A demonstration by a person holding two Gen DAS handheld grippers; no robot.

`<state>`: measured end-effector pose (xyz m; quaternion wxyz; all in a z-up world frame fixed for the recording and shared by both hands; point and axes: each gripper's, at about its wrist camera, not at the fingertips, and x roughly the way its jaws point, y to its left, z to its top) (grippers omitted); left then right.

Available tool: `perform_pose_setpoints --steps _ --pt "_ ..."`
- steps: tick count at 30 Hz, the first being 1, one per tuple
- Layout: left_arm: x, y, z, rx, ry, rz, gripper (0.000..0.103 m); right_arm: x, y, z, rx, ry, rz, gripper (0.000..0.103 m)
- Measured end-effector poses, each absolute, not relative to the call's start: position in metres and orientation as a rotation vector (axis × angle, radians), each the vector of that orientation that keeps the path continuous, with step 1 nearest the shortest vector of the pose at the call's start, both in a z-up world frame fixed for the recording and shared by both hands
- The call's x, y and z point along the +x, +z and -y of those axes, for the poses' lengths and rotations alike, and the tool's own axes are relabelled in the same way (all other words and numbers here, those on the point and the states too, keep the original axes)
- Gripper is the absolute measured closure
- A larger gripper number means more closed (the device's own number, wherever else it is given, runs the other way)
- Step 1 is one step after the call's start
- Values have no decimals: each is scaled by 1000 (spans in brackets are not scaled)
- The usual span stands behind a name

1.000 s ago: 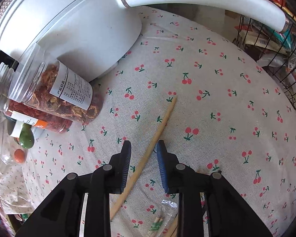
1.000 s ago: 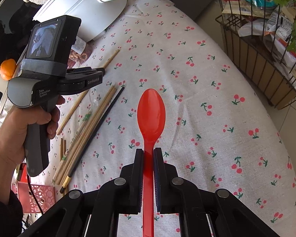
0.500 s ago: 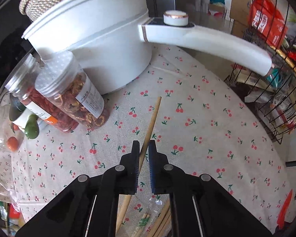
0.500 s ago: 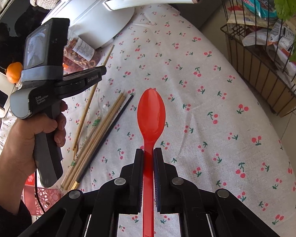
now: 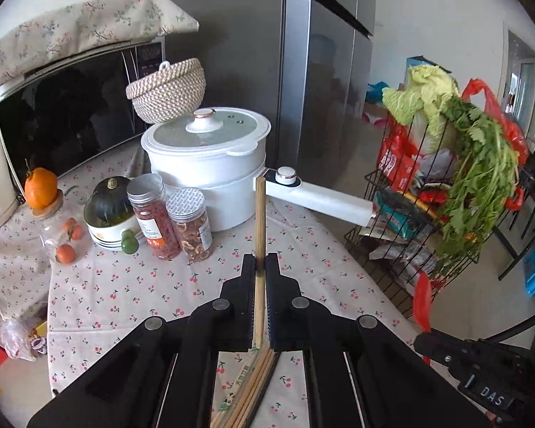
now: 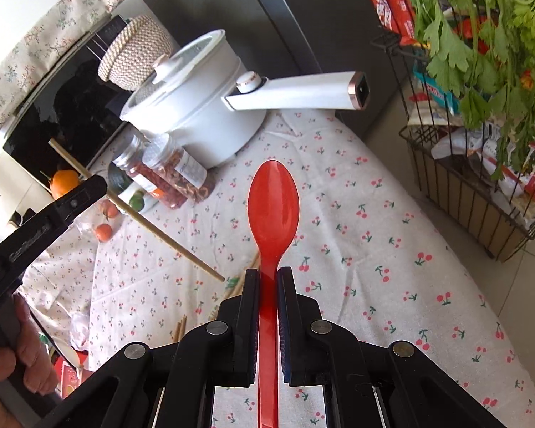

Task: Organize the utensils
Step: 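Carry the wooden chopstick into the pink basket and open the left gripper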

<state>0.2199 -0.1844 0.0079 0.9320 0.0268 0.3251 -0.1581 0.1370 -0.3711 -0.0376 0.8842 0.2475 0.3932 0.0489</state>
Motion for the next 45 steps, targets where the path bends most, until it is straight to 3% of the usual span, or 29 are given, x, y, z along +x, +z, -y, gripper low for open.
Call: perform_pose_setpoints --steps 10,20,29,45 --pt "109 73 151 34 -421 -497 98 109 1 342 470 177 -667 96" --pt "33 107 50 21 -320 -388 98 99 23 289 371 274 -555 96" --pt "59 72 -33 -83 -223 -522 98 106 19 229 300 337 -529 96" --pt "125 -11 -65 -112 -217 -794 97 102 12 114 251 469 -436 95"
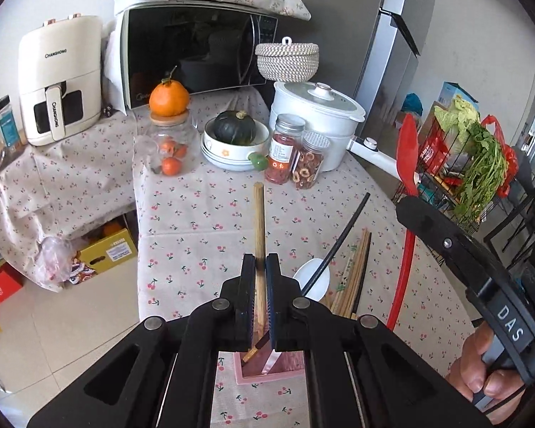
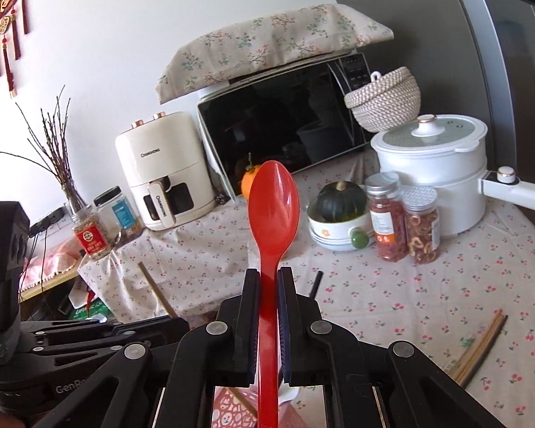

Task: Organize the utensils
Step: 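Carry the wooden chopstick into the pink basket and open the left gripper, then lower the red spoon into the pink basket and open the right gripper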

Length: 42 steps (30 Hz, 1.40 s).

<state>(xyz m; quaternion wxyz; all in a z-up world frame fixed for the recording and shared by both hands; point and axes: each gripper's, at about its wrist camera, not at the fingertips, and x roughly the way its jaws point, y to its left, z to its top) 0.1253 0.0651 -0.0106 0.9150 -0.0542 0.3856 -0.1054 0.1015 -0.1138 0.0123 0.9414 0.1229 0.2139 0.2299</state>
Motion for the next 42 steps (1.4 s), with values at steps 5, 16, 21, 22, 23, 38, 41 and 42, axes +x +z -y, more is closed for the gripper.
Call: perform_pose_setpoints --steps 5,16,21,22,23,38,41,42 --pt "121 -7 -88 -187 -173 -783 69 106 3 98 255 447 -440 95" --pt "94 -16 -139 -209 -58 -814 47 114 -13 68 186 376 -413 95" --pt "86 -21 -154 -211 -39 -815 43 114 -22 49 135 369 -404 95" --pt "85 -23 -157 -211 -35 -818 41 114 -24 46 125 370 -405 95" --pt "85 -24 -159 -212 -32 -822 41 114 -27 42 115 371 -409 95" --pt "80 -38 -157 -184 -33 -872 30 92 -27 48 83 477 -484 63" --pt "78 -37 -150 -184 -51 -877 24 86 -17 66 109 489 -504 49" --pt "76 -37 -147 -185 -58 -877 23 85 -14 73 119 489 -513 41"
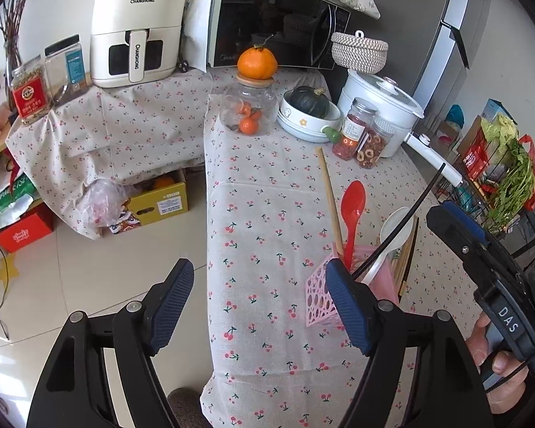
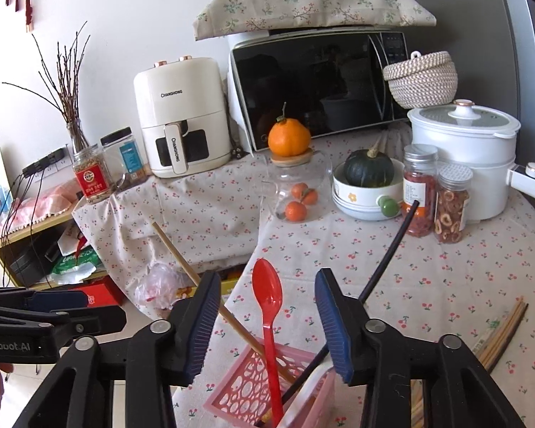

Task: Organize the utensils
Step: 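Lower the red spoon into the pink basket and open the right gripper, then move the left gripper to the bundle of wooden chopsticks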

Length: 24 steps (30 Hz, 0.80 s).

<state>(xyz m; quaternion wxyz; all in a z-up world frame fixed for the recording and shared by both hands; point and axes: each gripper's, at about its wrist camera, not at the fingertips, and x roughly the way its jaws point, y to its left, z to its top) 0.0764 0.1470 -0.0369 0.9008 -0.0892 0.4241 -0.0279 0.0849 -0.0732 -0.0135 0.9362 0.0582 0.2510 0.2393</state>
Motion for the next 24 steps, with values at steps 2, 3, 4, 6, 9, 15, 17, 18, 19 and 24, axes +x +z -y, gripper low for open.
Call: perform_pose_setpoints --steps 2,3,4,6,9,15,17,18,19,24 --pt "73 -35 -140 -182 -71 -875 20 82 -8 88 137 486 -526 33" --pt "72 -34 -137 -178 -77 -872 19 81 -5 96 141 480 -532 29" --pt "70 -32 -132 -172 -85 -868 17 81 -4 103 143 471 -537 28" --pt "66 -30 -123 -160 -100 -860 14 80 -1 119 149 441 -548 23" --pt "63 -28 -106 -143 -117 -865 11 81 -1 145 173 388 -570 18" --pt "56 -25 -66 -117 -190 -881 9 93 -14 193 228 263 -667 14" --pt "53 -24 -50 -87 -220 -882 8 96 -21 207 242 220 -711 14" --pt "52 -23 -41 -73 -237 -883 8 98 -24 213 249 203 -730 14" --pt "52 -23 -33 -60 -254 -885 8 99 -27 220 255 186 -749 14" --pt "49 -24 13 12 -346 -908 8 104 -35 251 265 105 -814 14"
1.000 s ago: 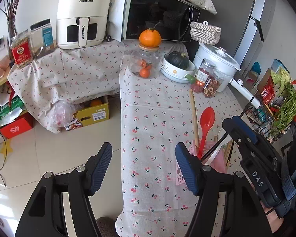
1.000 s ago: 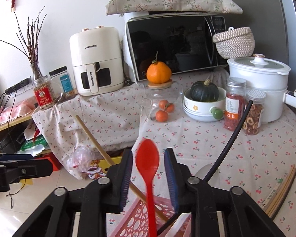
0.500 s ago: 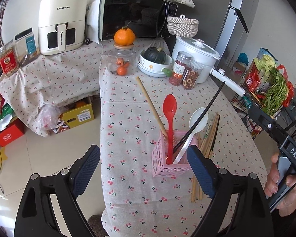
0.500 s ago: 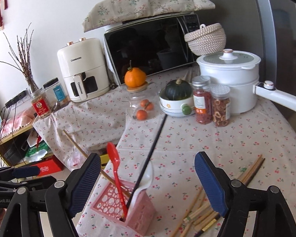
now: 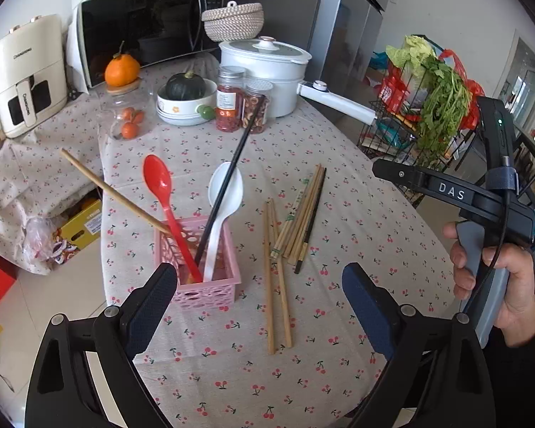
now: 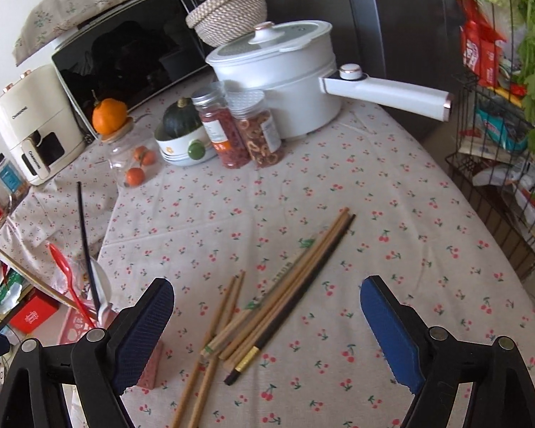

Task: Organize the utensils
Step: 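Move the left gripper to the bundle of wooden chopsticks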

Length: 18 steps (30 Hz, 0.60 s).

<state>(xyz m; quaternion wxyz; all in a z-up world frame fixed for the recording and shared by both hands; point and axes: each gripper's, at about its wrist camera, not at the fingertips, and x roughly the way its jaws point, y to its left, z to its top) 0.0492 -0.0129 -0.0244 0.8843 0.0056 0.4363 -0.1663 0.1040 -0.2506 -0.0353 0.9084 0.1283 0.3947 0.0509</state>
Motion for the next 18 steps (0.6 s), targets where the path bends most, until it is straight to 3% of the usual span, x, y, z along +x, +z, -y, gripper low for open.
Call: perform_pose_setpoints --steps 12,18 --pt "95 -65 117 153 -387 -1039 11 128 -57 311 260 -23 -946 14" --pt "151 -94 151 140 -347 -1105 35 140 -69 345 308 -80 -987 14"
